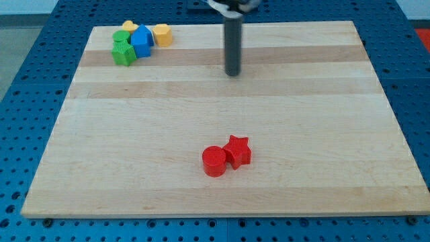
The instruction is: Slide red star along with red circle a bit up
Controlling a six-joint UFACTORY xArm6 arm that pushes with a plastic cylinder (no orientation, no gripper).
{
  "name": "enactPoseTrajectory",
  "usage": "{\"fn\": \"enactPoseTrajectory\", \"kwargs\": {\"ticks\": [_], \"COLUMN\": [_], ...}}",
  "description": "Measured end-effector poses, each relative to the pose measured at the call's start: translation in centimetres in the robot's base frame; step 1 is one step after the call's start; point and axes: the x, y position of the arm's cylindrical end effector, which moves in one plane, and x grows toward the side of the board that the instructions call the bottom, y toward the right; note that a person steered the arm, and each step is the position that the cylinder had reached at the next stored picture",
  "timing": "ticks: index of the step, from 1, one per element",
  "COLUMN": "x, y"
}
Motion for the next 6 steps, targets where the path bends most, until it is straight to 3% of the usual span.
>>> {"fn": "enactPoseTrajectory", "kwargs": {"ticks": [2, 4, 6], "x": [10.0, 17.8, 19.3], "y": [5.3, 6.6, -0.5]}}
